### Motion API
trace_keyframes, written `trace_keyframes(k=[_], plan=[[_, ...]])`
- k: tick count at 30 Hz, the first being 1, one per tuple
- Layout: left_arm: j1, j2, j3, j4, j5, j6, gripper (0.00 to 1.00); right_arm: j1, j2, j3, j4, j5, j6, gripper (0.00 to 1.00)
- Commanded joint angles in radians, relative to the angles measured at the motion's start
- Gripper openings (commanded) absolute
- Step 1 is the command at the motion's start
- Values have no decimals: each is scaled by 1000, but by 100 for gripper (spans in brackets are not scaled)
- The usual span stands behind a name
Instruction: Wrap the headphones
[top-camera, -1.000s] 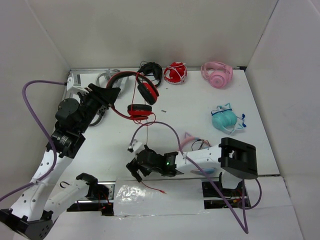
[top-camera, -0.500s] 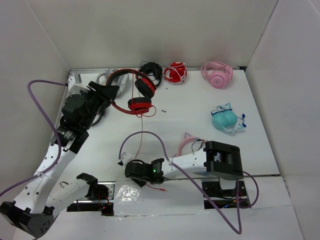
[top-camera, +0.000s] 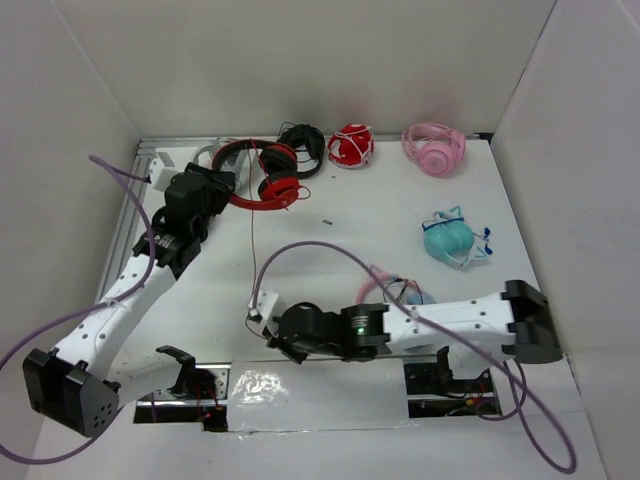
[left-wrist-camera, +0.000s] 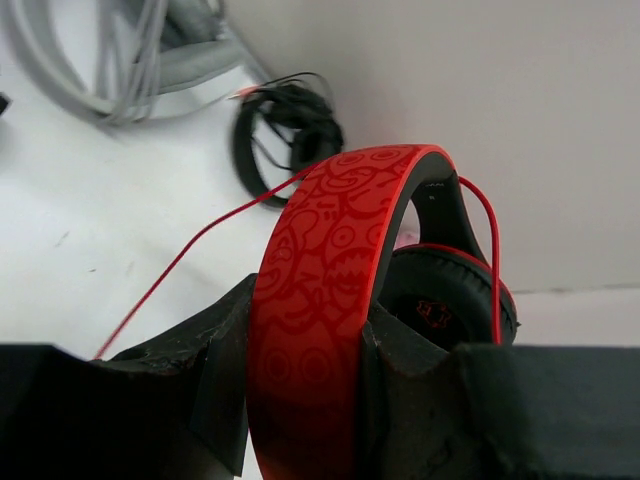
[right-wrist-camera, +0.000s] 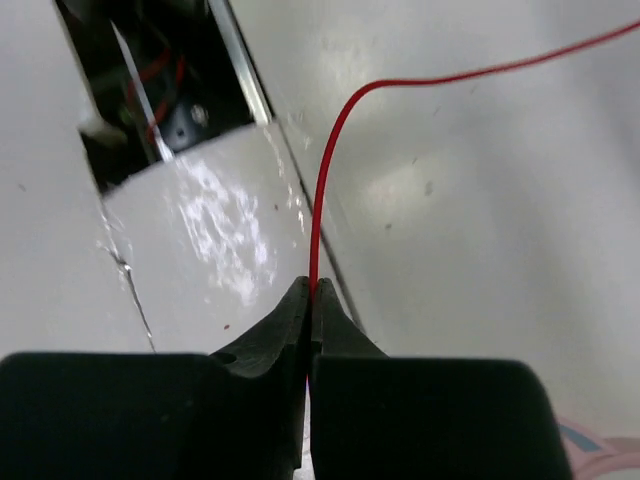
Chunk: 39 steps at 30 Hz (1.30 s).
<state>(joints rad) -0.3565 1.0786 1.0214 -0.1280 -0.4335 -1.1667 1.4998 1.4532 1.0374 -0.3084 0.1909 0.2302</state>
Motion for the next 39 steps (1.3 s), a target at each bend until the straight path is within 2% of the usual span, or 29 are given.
trace_keyframes(k=[1, 5, 8, 10, 11, 13, 15, 17, 22, 26, 29, 32, 36, 39], plan=[[1, 14, 23, 98, -96, -81, 0, 2, -154, 55, -20, 123, -101, 0], [-1, 18, -64, 171, -103, -44, 0, 4, -244, 111, -15, 248, -219, 0], [-2, 38, -78, 163, -84, -19, 0, 0, -300, 153, 21, 333, -355, 0], [-4, 43, -116, 206, -59, 56, 0, -16, -332, 176, 71, 379, -423, 0], [-4, 43, -132, 247, -24, 70, 0, -30, -343, 190, 77, 374, -478, 0], [-4, 27, -187, 350, 60, 192, 0, -88, -370, 248, 98, 326, -534, 0], [-4, 12, -248, 425, 145, 258, 0, -145, -395, 265, 120, 260, -552, 0], [-2, -15, -288, 526, 287, 347, 0, -248, -410, 277, 162, 231, -555, 0], [-4, -107, -362, 502, 424, 387, 0, -481, -412, 314, 212, 107, -523, 0], [-6, -198, -443, 492, 574, 388, 0, -688, -350, 383, 212, 18, -459, 0], [-7, -252, -495, 484, 653, 381, 0, -762, -292, 449, 203, -83, -417, 0], [-7, -273, -509, 470, 738, 374, 0, -762, -223, 512, 173, -137, -423, 0], [-9, -301, -509, 461, 867, 392, 0, -771, -157, 547, 219, -108, -417, 0], [-10, -342, -534, 447, 929, 380, 0, -829, -99, 599, 230, -85, -333, 0]])
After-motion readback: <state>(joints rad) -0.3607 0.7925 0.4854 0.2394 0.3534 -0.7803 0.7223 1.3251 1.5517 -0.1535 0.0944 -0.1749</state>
